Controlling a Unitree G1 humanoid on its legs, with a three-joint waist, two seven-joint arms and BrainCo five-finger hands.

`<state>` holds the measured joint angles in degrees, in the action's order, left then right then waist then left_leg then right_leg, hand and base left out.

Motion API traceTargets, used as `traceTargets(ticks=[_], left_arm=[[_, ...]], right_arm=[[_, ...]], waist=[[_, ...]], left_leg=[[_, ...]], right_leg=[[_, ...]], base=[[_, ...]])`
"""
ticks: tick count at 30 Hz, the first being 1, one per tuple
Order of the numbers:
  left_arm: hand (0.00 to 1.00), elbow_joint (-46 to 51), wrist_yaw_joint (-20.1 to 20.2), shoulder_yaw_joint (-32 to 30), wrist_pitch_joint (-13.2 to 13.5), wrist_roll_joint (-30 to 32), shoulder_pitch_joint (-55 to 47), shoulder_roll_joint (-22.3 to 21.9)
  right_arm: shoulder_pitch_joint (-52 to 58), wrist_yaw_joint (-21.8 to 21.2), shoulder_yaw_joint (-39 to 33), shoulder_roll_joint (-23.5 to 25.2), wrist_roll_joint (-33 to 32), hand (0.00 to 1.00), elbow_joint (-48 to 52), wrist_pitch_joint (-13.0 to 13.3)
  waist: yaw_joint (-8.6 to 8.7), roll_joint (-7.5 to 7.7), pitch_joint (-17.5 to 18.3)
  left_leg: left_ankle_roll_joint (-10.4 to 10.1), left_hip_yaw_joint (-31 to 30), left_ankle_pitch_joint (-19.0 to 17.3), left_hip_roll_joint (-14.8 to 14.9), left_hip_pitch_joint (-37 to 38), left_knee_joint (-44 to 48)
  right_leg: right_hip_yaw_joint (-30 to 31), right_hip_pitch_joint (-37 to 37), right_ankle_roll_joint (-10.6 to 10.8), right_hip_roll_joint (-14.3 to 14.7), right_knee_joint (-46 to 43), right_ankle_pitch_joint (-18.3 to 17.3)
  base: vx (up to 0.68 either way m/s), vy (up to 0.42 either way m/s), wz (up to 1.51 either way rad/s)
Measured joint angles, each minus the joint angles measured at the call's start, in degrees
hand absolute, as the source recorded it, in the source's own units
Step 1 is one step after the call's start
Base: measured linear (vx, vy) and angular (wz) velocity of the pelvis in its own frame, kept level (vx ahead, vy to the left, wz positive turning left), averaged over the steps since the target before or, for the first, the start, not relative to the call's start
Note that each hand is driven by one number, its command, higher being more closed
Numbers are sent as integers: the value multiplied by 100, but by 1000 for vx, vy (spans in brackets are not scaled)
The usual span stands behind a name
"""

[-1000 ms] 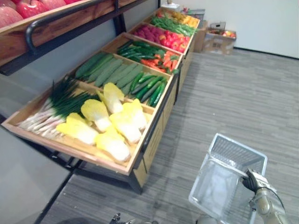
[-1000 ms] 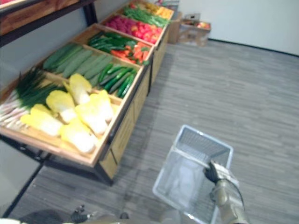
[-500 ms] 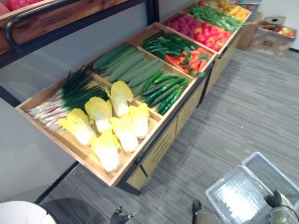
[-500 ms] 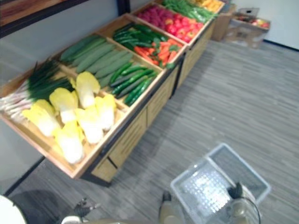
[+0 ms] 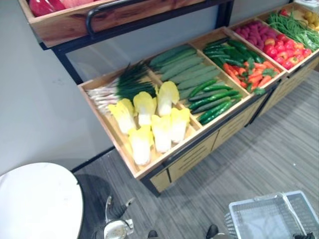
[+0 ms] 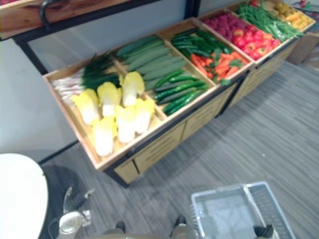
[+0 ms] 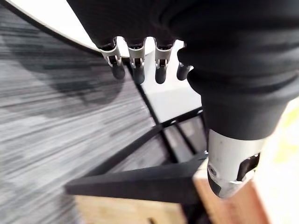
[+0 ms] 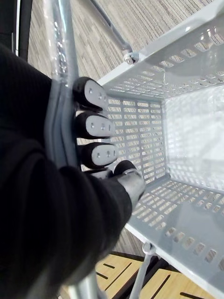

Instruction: Pick vegetable in the basket

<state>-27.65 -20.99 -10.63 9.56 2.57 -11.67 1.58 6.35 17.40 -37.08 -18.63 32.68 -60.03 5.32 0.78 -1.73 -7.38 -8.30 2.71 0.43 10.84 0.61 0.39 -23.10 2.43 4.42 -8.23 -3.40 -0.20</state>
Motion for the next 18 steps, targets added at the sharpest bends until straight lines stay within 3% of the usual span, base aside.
traceTargets(ticks=[6,14,18], left_arm=[[0,1606,-97,245,132,42,-222,-135],[0,2051,120,374,142,-21,-65,-137],[0,2020,-64,331,105,-16,436,-110]], right_arm=[[166,2,-117,115,53,100,79,-87],[359,-77,214,78,153,100,109,-167],[279,-161,630,-126,434,100,111,-208]], waist=[[-27,-18,65],[91,-119,205],[103,-153,232]], left_leg=[[172,204,-295,-131,11,-4],[118,465,-420,-131,62,-21],[101,645,-417,-122,98,-27]], right_leg=[[249,-178,104,-25,369,233],[511,-141,126,34,611,340],[737,-16,108,66,615,416]], base=[[-78,69,-1],[33,9,-16],[108,12,-24]])
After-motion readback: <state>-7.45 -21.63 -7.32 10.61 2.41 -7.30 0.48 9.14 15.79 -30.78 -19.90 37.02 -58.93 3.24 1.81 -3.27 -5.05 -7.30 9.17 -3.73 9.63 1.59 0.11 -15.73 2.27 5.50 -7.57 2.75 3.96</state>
